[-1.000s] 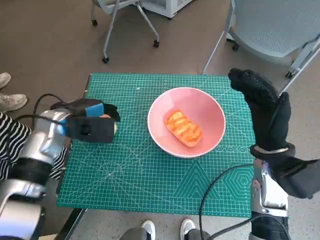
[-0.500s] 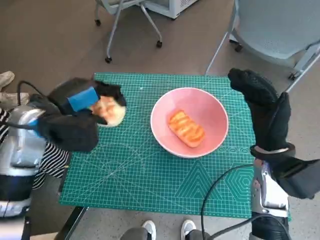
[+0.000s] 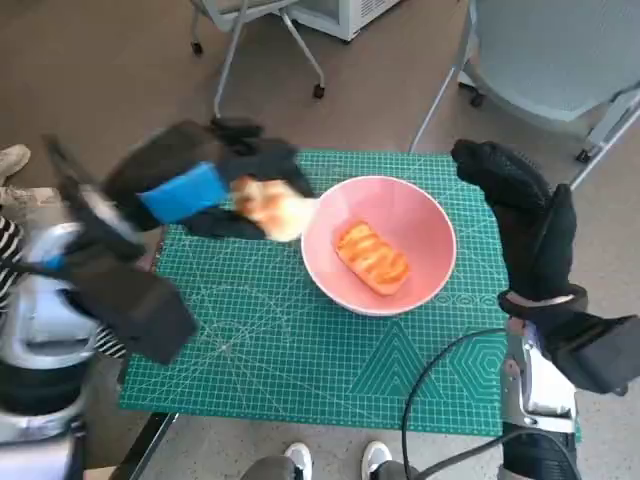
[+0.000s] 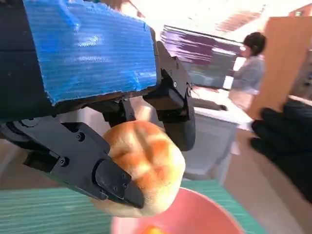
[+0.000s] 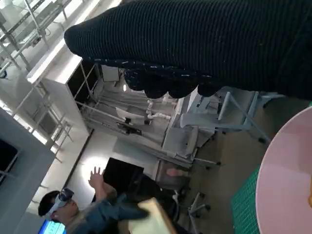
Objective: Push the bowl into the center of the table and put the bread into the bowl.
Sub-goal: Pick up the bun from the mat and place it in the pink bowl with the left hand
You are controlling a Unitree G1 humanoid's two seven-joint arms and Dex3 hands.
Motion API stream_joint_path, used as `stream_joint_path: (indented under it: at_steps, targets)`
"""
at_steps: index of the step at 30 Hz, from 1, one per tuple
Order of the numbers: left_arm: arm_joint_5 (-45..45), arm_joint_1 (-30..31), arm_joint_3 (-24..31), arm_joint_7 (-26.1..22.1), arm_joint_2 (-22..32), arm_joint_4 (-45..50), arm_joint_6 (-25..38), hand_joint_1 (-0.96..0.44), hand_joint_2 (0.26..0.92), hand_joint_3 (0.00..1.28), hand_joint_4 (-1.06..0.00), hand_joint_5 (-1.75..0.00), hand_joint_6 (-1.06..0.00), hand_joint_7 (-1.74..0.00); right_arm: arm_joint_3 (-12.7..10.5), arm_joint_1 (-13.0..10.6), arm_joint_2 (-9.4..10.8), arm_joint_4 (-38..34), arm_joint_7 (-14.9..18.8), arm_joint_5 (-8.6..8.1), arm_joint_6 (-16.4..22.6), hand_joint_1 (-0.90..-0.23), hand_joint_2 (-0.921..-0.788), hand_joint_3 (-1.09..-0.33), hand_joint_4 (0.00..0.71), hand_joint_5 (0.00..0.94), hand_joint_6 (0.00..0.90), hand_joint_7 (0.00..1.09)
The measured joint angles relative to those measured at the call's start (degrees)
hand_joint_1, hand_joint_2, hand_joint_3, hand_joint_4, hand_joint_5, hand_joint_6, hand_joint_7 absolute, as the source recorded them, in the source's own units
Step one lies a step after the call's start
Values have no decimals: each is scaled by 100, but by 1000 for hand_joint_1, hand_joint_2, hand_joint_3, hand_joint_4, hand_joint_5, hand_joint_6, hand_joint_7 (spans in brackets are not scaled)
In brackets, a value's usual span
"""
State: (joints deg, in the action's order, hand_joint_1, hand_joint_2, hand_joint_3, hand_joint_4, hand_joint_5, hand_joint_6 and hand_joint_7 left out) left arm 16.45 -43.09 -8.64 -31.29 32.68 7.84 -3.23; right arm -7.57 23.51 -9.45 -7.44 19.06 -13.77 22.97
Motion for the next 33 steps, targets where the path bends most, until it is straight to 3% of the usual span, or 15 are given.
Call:
stream_joint_path:
  at_steps: [10,14,15,16,17,18,20,24,33]
  targets:
    - [535,-730,-779,174,-881,-714,138,2,896,50,-801,-1052,-661,-1124,16,0,9,3,17,1,0,-717,-921,-713,226,1,111,554]
    - [753,-809,-1043,268,-1172,-1215,214,1,916,130,-680,-1201,-515,-1242,20,-11,15,15,17,2,0,-720,-921,-712,227,1,111,557]
    - [800,-809,-1111,262,-1235,-1332,275,-9,871,126,-544,-888,-435,-981,18,-19,14,21,16,2,0,-720,-921,-711,227,1,111,558]
    - [839,-808,-1182,230,-1294,-1417,368,-14,858,119,-517,-734,-428,-847,13,-29,12,30,16,2,0,-720,-921,-711,227,1,111,558]
    - [876,-806,-1250,179,-1334,-1476,477,-32,834,99,-428,-473,-396,-604,9,-37,12,36,16,2,0,-723,-921,-709,229,2,112,559]
    - [919,-807,-1325,115,-1371,-1530,591,-44,822,79,-373,-303,-391,-421,4,-47,11,45,16,2,0,-724,-921,-708,230,2,113,560]
    - [1029,-806,-1456,-40,-1424,-1609,797,-67,805,55,-278,-155,-362,-238,-9,-66,4,68,15,3,0,-725,-921,-706,231,3,114,560]
    - [1111,-807,-1644,-332,-1417,-1738,922,-154,775,24,-156,-33,-308,-66,-39,-93,-8,138,4,4,-5,-734,-921,-702,233,4,117,560]
    - [1109,-804,-1674,-555,-1259,-1905,705,-310,761,9,-41,-4,-224,-5,-94,-130,-19,273,-89,4,-84,-737,-921,-695,237,5,123,555]
